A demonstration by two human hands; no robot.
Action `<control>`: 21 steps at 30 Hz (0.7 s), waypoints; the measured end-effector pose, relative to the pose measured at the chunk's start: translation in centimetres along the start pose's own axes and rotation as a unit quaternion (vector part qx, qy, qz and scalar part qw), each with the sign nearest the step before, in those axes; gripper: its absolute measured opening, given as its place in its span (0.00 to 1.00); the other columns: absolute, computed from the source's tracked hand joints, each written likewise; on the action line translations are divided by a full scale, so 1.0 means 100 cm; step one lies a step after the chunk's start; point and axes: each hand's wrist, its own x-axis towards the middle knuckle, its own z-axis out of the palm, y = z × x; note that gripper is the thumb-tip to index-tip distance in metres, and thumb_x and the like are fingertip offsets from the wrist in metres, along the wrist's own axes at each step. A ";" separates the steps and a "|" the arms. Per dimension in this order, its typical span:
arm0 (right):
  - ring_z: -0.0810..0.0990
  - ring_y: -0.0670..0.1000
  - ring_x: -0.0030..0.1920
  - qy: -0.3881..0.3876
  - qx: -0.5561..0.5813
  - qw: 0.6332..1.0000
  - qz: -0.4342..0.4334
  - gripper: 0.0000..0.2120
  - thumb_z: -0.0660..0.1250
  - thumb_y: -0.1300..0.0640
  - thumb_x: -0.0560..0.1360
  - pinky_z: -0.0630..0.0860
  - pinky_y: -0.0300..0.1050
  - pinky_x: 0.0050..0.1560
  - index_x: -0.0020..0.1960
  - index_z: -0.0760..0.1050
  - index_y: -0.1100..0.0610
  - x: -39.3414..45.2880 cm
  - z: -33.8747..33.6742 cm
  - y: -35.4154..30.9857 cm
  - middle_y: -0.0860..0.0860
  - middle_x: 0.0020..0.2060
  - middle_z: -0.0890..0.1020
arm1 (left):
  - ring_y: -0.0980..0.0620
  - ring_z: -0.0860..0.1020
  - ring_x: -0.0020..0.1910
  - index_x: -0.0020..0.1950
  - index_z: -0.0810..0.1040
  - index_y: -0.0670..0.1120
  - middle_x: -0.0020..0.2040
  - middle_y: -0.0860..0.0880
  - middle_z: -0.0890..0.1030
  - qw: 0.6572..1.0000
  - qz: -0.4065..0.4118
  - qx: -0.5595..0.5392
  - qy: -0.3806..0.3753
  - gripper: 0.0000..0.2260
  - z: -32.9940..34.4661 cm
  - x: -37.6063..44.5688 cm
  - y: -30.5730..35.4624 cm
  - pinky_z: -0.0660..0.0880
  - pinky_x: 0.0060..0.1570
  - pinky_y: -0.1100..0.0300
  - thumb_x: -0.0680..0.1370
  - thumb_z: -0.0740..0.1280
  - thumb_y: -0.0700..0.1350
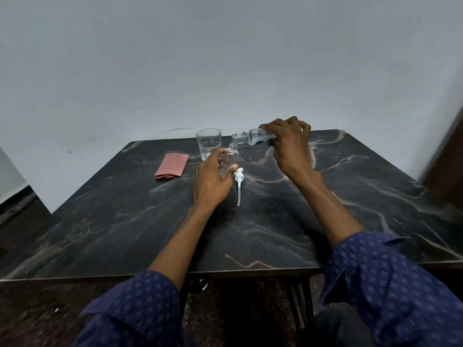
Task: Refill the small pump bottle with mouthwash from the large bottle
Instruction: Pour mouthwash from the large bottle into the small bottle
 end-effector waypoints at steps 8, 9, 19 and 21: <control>0.73 0.54 0.65 -0.002 -0.003 1.000 0.001 0.21 0.68 0.63 0.81 0.60 0.54 0.67 0.71 0.80 0.48 0.000 0.000 0.000 0.45 0.65 0.83 | 0.54 0.83 0.54 0.69 0.76 0.54 0.57 0.57 0.85 1.000 -0.002 0.006 0.001 0.21 0.000 0.000 0.001 0.83 0.58 0.47 0.78 0.77 0.52; 0.73 0.54 0.65 -0.002 -0.003 1.000 0.002 0.21 0.68 0.63 0.81 0.60 0.54 0.67 0.71 0.80 0.48 0.000 0.000 0.000 0.45 0.65 0.83 | 0.54 0.83 0.54 0.69 0.76 0.54 0.57 0.58 0.85 1.000 -0.003 0.007 0.000 0.21 0.000 0.000 0.000 0.83 0.58 0.47 0.78 0.77 0.52; 0.73 0.54 0.65 -0.004 -0.003 1.000 0.001 0.22 0.68 0.65 0.81 0.60 0.55 0.68 0.70 0.80 0.48 0.000 -0.001 -0.001 0.45 0.65 0.83 | 0.56 0.83 0.53 0.68 0.76 0.55 0.54 0.60 0.83 1.000 -0.001 0.002 0.003 0.20 0.001 0.001 -0.001 0.83 0.56 0.49 0.78 0.76 0.52; 0.73 0.54 0.65 -0.003 -0.005 1.000 0.001 0.23 0.68 0.66 0.80 0.60 0.55 0.68 0.70 0.80 0.48 0.000 -0.001 0.000 0.45 0.65 0.83 | 0.55 0.83 0.53 0.68 0.76 0.54 0.55 0.60 0.84 1.000 -0.001 0.003 0.002 0.20 0.001 0.001 -0.002 0.82 0.56 0.49 0.78 0.76 0.52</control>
